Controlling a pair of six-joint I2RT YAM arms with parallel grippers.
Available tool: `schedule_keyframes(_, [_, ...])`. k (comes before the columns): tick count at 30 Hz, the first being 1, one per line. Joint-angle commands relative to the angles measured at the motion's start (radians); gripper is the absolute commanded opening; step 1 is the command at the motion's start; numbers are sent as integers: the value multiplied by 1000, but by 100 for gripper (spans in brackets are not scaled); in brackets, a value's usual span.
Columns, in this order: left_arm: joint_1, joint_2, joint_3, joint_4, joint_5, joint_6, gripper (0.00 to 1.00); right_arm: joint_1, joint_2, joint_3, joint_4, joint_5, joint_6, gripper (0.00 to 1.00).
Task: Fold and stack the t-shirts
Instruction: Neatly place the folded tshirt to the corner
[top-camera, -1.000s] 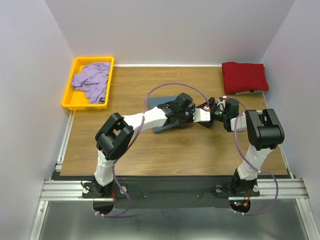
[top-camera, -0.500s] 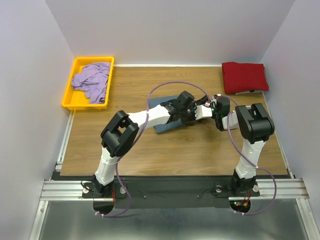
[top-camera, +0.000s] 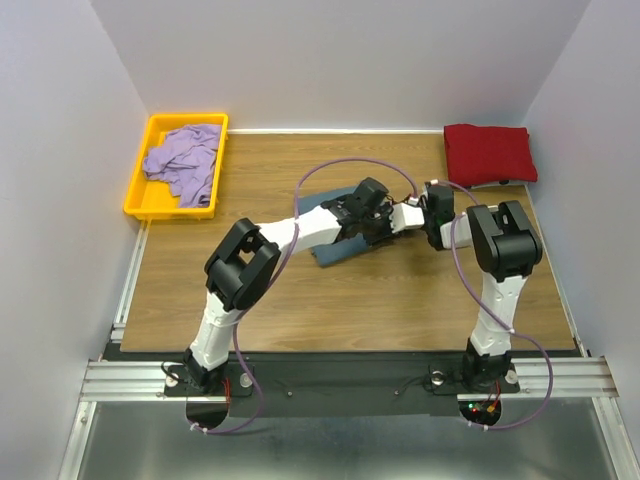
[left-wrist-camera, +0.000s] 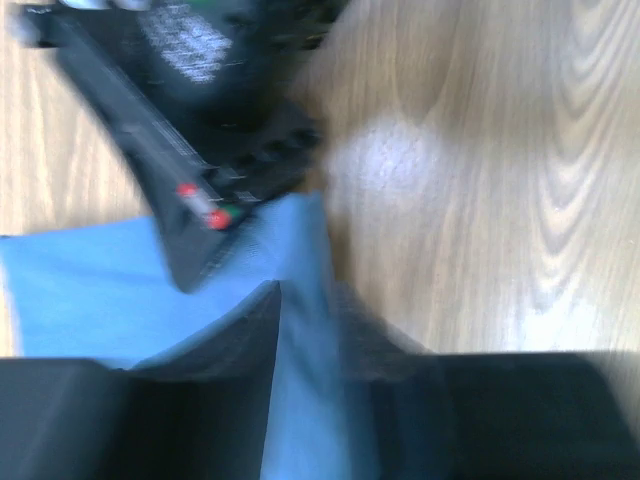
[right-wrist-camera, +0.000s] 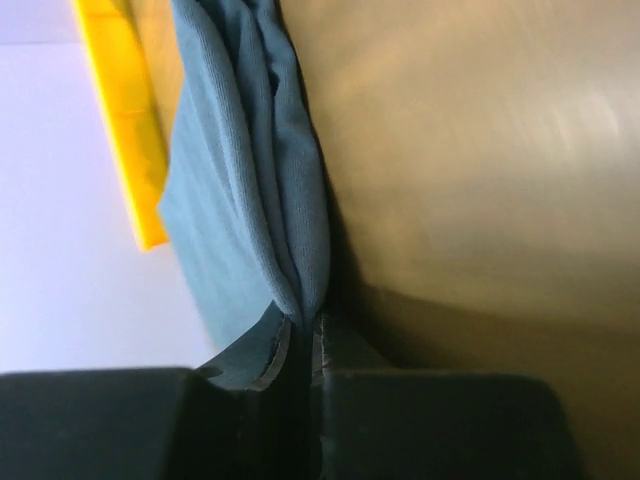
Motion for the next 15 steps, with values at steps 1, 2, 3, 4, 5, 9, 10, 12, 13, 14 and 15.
schedule_keyframes(1, [16, -121, 13, 48, 39, -63, 62, 2, -38, 108, -215, 94, -235, 1])
schedule_keyframes(2, [22, -145, -2, 51, 43, -75, 83, 1, -54, 131, -267, 102, -309, 1])
schedule_keyframes(3, [32, -171, -17, 54, 47, -92, 94, 2, -68, 146, -301, 112, -350, 0])
schedule_keyframes(4, [51, -220, -43, 54, 47, -124, 96, 2, -92, 163, -333, 126, -435, 0])
schedule_keyframes(5, [64, -246, -56, 51, 46, -147, 96, 1, -105, 200, -396, 144, -478, 1])
schedule_keyframes(9, [131, -346, -97, -18, 55, -223, 96, 2, -151, 284, -517, 255, -687, 1])
schedule_keyframes(10, [145, -359, -100, -37, 56, -229, 96, 2, -151, 306, -539, 275, -727, 1])
schedule_keyframes(12, [180, -399, -120, -82, 53, -235, 96, 2, -146, 378, -611, 335, -841, 1])
schedule_keyframes(13, [190, -431, -148, -84, 47, -236, 96, 1, -143, 399, -646, 382, -905, 1])
schedule_keyframes(14, [206, -448, -165, -86, 38, -240, 96, -1, -140, 421, -657, 404, -933, 1])
schedule_keyframes(15, [210, -465, -183, -84, 30, -238, 96, -8, -134, 457, -665, 421, -959, 1])
